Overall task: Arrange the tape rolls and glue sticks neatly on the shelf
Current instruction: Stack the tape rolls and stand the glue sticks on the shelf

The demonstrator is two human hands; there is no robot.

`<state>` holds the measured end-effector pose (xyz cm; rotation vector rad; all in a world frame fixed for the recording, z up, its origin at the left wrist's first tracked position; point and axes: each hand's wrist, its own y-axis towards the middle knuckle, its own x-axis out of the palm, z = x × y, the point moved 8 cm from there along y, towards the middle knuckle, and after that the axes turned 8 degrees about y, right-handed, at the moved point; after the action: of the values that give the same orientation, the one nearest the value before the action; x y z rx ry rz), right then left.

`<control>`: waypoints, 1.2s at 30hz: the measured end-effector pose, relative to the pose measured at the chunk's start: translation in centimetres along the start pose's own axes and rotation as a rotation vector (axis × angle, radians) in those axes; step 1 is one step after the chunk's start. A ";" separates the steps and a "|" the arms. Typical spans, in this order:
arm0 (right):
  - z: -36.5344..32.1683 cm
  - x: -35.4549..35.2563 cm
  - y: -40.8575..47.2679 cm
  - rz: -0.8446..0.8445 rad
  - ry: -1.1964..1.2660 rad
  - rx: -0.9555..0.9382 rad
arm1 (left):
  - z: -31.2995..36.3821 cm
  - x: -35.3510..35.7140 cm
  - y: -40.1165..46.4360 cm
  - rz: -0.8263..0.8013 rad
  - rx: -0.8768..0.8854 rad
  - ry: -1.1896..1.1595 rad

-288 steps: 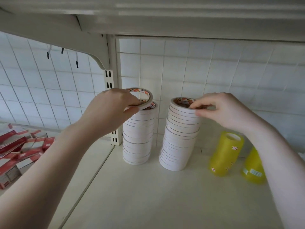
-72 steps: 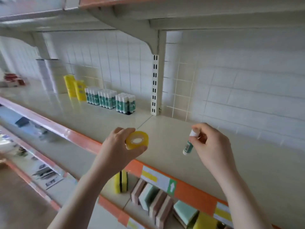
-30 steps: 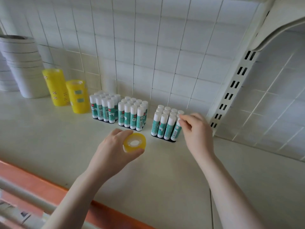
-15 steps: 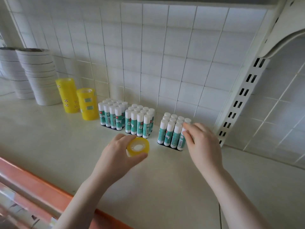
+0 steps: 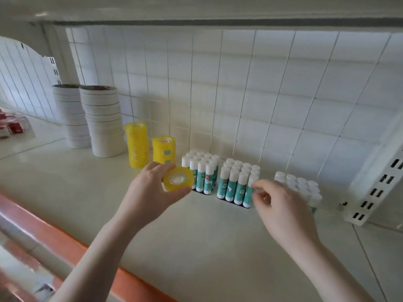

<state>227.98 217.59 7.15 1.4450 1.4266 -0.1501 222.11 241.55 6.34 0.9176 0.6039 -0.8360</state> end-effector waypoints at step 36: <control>-6.8 14.5 -0.4 -0.079 -0.101 -0.016 | -7.1 1.9 14.2 -0.150 0.041 -0.270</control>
<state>228.02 231.80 -0.23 1.3496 1.4002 -0.2572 234.19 251.89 7.72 0.7858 0.4253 -1.0901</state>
